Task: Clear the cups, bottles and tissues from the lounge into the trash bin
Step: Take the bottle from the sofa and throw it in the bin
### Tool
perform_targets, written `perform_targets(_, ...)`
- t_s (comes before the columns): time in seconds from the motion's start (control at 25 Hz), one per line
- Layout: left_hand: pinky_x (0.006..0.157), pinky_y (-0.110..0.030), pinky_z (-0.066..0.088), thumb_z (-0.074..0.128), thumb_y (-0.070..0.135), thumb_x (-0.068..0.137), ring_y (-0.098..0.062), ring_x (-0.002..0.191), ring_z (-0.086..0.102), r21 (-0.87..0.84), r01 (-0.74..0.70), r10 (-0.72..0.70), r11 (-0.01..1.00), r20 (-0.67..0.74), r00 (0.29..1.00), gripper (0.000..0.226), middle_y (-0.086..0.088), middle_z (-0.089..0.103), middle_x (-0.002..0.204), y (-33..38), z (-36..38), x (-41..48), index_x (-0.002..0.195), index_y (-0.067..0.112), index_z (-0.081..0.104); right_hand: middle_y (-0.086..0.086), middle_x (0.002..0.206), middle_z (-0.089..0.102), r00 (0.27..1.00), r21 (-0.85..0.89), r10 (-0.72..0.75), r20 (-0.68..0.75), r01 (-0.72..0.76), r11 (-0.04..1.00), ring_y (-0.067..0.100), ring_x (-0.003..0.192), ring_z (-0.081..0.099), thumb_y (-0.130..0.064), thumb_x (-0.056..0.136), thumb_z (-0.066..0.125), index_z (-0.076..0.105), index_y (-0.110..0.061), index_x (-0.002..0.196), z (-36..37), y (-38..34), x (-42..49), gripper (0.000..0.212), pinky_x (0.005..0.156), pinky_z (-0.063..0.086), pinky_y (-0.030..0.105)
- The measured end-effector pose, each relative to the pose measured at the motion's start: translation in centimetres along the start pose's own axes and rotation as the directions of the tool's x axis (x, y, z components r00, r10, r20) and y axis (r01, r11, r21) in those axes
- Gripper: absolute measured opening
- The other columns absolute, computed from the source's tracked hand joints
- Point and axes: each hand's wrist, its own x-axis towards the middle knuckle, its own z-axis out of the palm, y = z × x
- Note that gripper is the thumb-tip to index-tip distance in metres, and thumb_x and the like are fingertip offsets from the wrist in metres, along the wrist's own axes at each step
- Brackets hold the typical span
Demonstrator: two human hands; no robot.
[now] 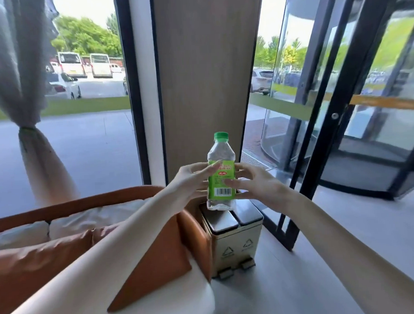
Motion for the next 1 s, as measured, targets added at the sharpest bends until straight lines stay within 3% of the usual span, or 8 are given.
perform_targets(0.08, 0.092, -0.041, 0.056, 0.065, 0.036, 0.09, -0.03, 0.109, 0.068, 0.039, 0.0, 0.0, 0.999, 0.009, 1.0, 0.045, -0.014, 0.069, 0.12, -0.2, 0.7, 4.2, 0.127, 0.01, 0.062, 0.005, 0.115, 0.065, 1.0, -0.005, 0.019, -0.008, -0.019, 1.0, 0.015, 0.098, 0.07, -0.01, 0.085, 0.068, 0.058, -0.012, 0.12, -2.6, 1.3, 2.9, 0.036, 0.076, 0.058, 0.025)
perform_targets(0.2, 0.082, -0.033, 0.06, 0.066, 0.039, 0.088, -0.025, 0.097, 0.073, 0.017, 0.017, -0.019, 1.0, 0.082, 0.996, 0.04, -0.01, 0.075, 0.108, -0.8, 2.4, 10.6, 0.12, 0.014, 0.066, 0.003, 0.115, 0.065, 0.998, -0.018, 0.053, -0.031, -0.054, 0.998, 0.015, 0.097, 0.069, -0.013, 0.085, 0.069, 0.059, -0.019, 0.113, -6.8, 2.7, 6.9, 0.03, 0.073, 0.058, 0.022)
perform_targets(0.4, 0.082, -0.034, 0.06, 0.065, 0.035, 0.089, -0.028, 0.097, 0.073, -0.016, 0.061, -0.059, 0.998, 0.113, 0.992, 0.037, -0.011, 0.075, 0.106, -1.6, 6.4, 19.1, 0.118, 0.012, 0.066, -0.005, 0.096, 0.071, 0.996, -0.009, 0.092, -0.016, -0.092, 0.996, 0.011, 0.086, 0.07, -0.011, 0.086, 0.068, 0.063, -0.022, 0.103, -14.2, 5.4, 12.4, 0.021, 0.076, 0.059, 0.025)
perform_targets(0.64, 0.087, -0.033, 0.058, 0.064, 0.039, 0.088, -0.019, 0.099, 0.073, 0.008, 0.12, -0.12, 0.993, 0.01, 0.993, 0.037, -0.004, 0.076, 0.108, -5.9, 12.1, 28.2, 0.119, 0.019, 0.066, 0.003, 0.109, 0.068, 0.982, -0.106, 0.161, 0.099, -0.15, 0.983, 0.016, 0.099, 0.068, -0.012, 0.083, 0.072, 0.053, -0.011, 0.13, -24.5, 11.7, 19.7, 0.05, 0.081, 0.059, 0.028)
perform_targets(0.84, 0.083, -0.033, 0.06, 0.063, 0.039, 0.089, -0.02, 0.097, 0.073, -0.013, 0.23, -0.231, 0.973, -0.086, 0.969, 0.041, -0.005, 0.075, 0.109, -8.8, 16.0, 33.2, 0.123, 0.016, 0.065, 0.004, 0.115, 0.066, 0.926, -0.128, 0.297, 0.232, -0.273, 0.953, 0.017, 0.104, 0.067, -0.015, 0.082, 0.074, 0.052, -0.013, 0.131, -30.1, 16.4, 24.5, 0.054, 0.089, 0.057, 0.037)
perform_targets(1.0, 0.074, -0.029, 0.061, 0.063, 0.036, 0.09, -0.021, 0.097, 0.073, -0.038, 0.259, -0.262, 0.965, -0.151, 0.953, 0.039, -0.007, 0.074, 0.111, -8.9, 15.2, 35.9, 0.122, 0.014, 0.065, 0.005, 0.115, 0.065, 0.903, -0.087, 0.304, 0.302, -0.292, 0.953, 0.018, 0.106, 0.066, -0.014, 0.083, 0.073, 0.05, -0.014, 0.132, -30.9, 17.3, 28.4, 0.054, 0.089, 0.057, 0.036)
